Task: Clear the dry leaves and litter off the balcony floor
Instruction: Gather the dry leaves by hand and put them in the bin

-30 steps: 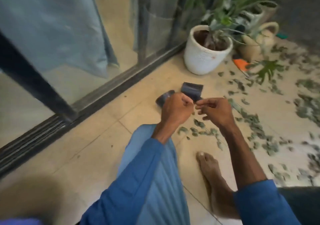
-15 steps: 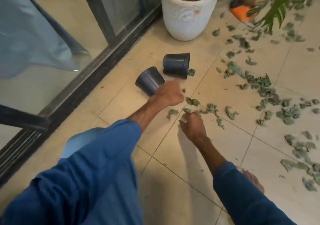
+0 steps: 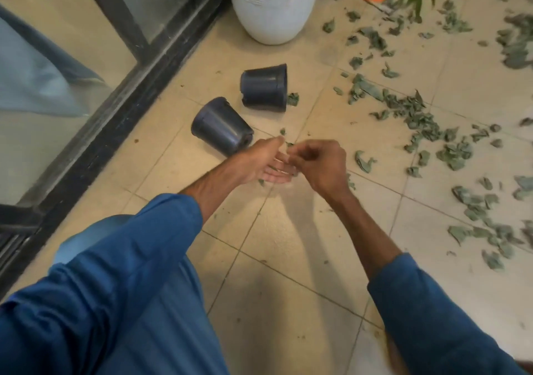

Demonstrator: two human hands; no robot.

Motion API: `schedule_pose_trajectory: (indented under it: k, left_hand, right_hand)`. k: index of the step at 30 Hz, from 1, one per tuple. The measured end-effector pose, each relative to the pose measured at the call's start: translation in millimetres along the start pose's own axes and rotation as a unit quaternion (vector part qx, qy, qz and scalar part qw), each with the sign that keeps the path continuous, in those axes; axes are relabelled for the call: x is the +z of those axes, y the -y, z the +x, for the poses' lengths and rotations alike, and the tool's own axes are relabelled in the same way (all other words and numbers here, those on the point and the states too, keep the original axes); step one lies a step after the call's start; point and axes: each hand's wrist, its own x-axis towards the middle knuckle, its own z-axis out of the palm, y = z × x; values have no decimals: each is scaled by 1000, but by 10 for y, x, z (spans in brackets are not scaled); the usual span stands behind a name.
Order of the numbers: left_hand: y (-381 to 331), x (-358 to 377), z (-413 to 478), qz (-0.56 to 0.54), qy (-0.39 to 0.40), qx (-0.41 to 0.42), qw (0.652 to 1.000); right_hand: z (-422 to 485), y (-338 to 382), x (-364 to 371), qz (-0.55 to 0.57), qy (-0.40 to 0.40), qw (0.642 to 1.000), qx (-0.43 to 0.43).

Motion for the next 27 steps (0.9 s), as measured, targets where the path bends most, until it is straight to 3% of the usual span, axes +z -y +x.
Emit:
schedule_pose_trajectory:
  k: [3,6,10,13,15,18,21,24,27]
  left_hand:
    - [-29,207,-48,-49,51,32,997]
    - [-39,381,12,19,7,75,997]
    - [-24,493,74,107,-16,114,988]
    - [-38,512,76,123,-38,123,984]
    - [-36,470,91,113,-40,118,986]
    - [-14,379,125,95,-20,107,989]
    - [11,328,146,73,-2,89,993]
    - [28,295,172,62,15,78,995]
    - [35,280,188,64,31,75,995]
  right_hand:
    - [-38,202,-139,-8,7,1000,-14]
    - [-84,228,-308,4,13,1000,5]
    - [-148,122,-635,136,122,982,53]
    - [-224,-108,-798,237,55,964,110]
    - [-310,-389,-798,133,-5,984,122]
    - [-513,-914,-622,-115,8,983,144]
    - [-688,-1234,-339,-200,10,970,136]
    - [-760,-1264,-160,-260,-19,962,77]
    - [-768,-1262,-111,-311,2,950,36]
